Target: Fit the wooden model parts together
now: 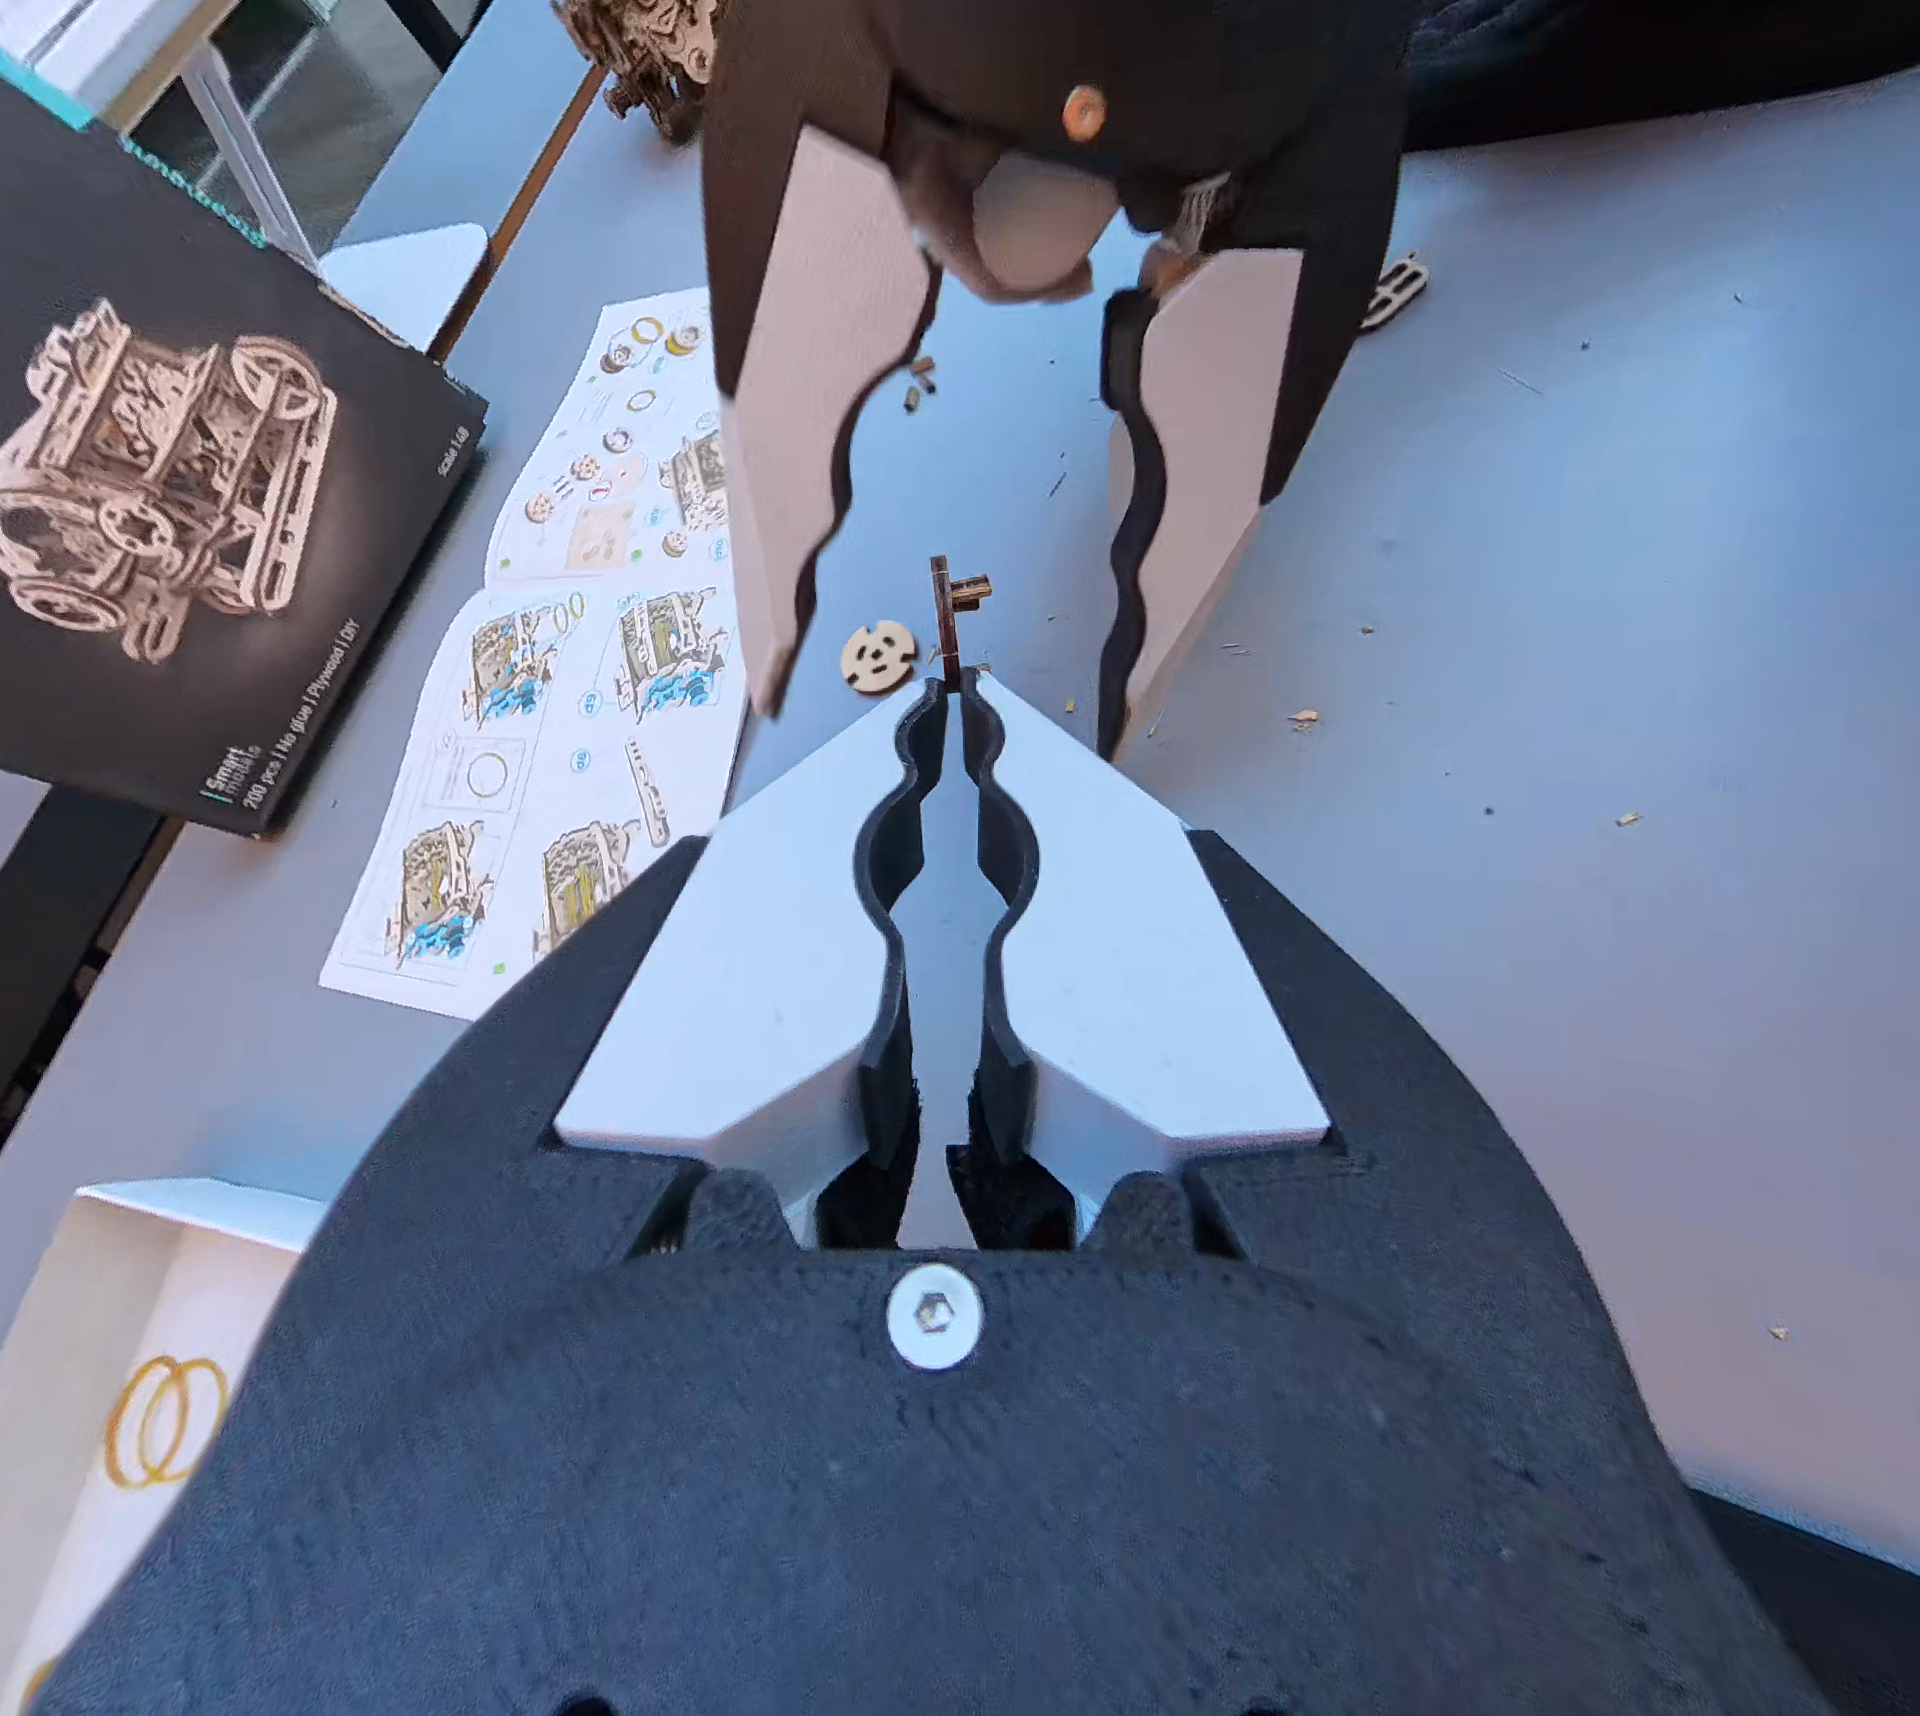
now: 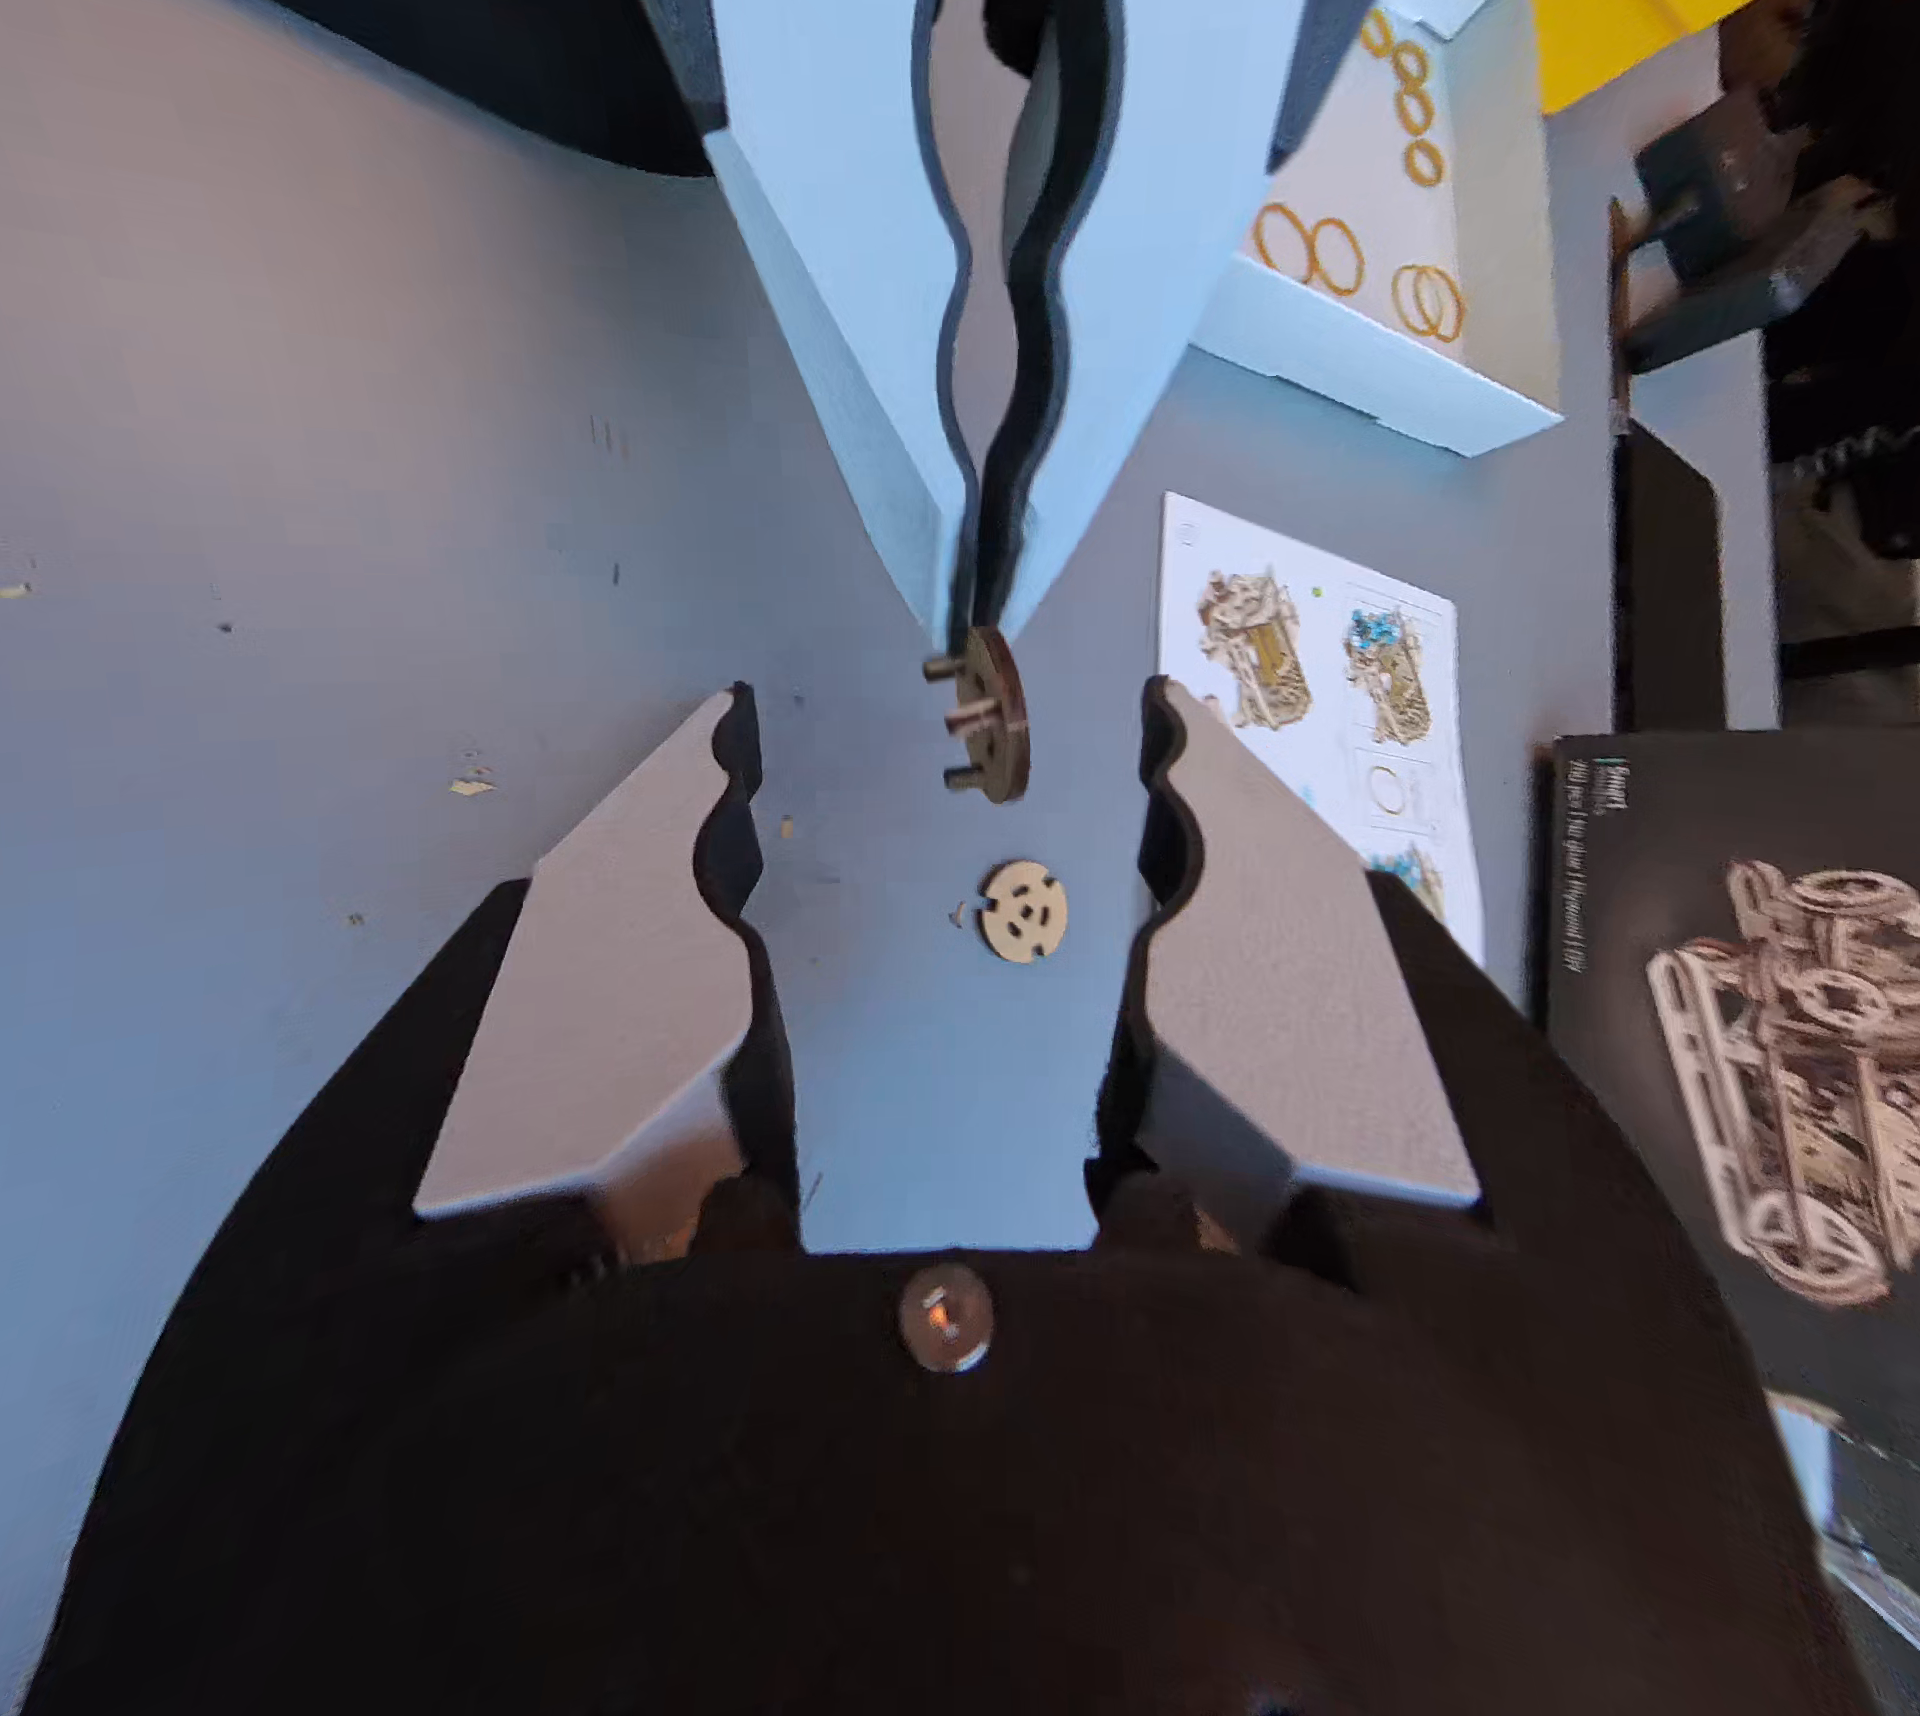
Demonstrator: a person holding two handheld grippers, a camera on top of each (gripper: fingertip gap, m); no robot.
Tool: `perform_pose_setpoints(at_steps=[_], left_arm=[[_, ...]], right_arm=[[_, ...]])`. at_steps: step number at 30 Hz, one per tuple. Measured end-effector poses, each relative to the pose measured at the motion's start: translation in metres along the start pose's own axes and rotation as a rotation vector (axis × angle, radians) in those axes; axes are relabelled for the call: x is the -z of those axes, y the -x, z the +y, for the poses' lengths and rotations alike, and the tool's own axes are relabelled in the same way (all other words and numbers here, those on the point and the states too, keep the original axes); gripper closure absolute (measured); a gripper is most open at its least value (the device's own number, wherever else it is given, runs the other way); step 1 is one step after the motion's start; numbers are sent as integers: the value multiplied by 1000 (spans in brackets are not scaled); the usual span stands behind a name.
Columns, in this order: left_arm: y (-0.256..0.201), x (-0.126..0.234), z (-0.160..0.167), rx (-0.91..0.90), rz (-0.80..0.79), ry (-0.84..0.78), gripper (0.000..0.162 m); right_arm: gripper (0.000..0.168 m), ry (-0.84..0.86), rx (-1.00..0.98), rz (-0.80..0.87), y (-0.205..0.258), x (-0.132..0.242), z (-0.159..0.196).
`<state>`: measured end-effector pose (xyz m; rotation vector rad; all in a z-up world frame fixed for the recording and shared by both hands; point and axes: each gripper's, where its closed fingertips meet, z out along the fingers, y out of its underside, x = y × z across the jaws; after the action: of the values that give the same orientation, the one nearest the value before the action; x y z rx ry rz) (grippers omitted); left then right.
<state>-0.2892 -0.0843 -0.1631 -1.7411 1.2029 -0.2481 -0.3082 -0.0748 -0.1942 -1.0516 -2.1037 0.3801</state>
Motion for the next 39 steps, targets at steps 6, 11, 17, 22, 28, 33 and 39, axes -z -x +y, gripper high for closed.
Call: perform_pose_setpoints(at_steps=[6,11,17,22,28,33,39], left_arm=[[-13,-3,0,29,79,11,161],[-12,2,-4,38,89,-10,161],[-14,3,-1,40,106,5,161],[-14,2,4,-10,92,33,161],[-12,6,-2,-15,83,0,161],[-12,8,-7,-29,74,-18,161],[-13,7,-6,-46,72,-13,161]], right_arm=[[115,33,-140,-261,24,-15,-5],[128,117,-60,-262,27,-25,-3],[144,150,-37,-275,29,-27,0],[147,181,4,-267,28,-28,-1],[148,210,40,-252,28,-28,0],[158,201,30,-277,31,-27,-1],[159,233,45,-268,30,-27,3]])
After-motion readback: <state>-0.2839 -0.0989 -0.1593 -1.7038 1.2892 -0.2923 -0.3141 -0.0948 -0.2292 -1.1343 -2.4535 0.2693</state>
